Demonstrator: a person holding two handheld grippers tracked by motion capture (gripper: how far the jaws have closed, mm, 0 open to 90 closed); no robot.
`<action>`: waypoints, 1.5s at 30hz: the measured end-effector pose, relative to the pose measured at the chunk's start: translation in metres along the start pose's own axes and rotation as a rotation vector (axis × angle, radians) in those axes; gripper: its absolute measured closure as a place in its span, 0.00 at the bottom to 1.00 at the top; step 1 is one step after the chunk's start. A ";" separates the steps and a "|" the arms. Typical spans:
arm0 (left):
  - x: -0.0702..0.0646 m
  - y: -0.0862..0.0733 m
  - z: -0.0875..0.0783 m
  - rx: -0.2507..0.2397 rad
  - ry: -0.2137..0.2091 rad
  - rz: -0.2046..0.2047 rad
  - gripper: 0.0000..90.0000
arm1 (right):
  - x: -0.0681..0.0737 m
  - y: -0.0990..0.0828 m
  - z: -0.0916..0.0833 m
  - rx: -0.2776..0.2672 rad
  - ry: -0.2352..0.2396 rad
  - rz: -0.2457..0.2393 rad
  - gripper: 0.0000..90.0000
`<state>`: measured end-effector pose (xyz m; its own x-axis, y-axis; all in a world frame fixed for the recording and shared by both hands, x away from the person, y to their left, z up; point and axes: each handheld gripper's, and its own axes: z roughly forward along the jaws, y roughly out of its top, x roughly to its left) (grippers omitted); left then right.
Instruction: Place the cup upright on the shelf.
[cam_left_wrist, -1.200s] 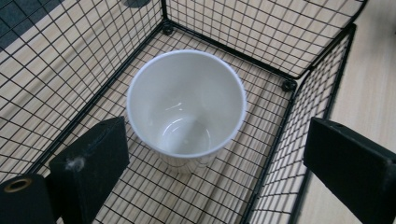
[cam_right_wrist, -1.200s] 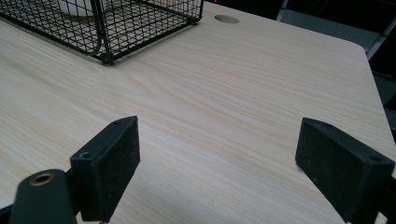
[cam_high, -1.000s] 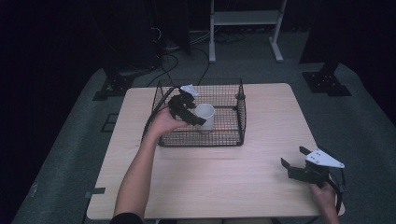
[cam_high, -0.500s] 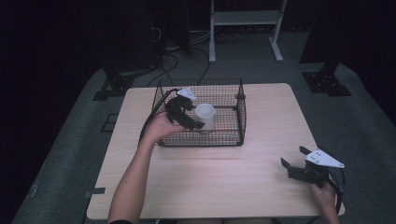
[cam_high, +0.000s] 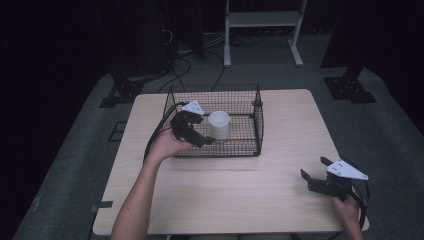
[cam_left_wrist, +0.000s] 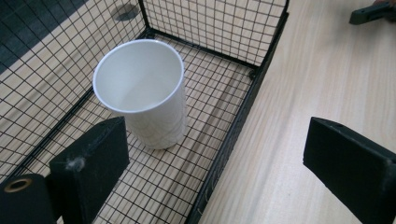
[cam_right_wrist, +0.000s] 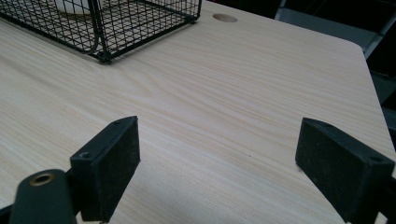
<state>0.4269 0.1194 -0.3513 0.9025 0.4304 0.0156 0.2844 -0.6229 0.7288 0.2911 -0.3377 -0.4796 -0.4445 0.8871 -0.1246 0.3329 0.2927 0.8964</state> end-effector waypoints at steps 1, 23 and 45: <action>-0.001 0.000 -0.001 -0.004 -0.001 -0.001 0.07 | 0.000 0.000 0.000 0.000 0.000 0.000 0.15; -0.020 -0.023 -0.011 -0.032 -0.016 0.000 0.07 | 0.000 0.000 0.000 0.002 -0.005 0.008 0.15; -0.045 -0.044 -0.019 -0.076 -0.013 0.008 0.07 | 0.000 0.000 0.000 0.005 -0.007 0.003 0.15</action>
<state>0.3679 0.1401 -0.3707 0.9089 0.4168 0.0130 0.2524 -0.5745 0.7787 0.2912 -0.3375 -0.4796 -0.4380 0.8903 -0.1245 0.3383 0.2916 0.8947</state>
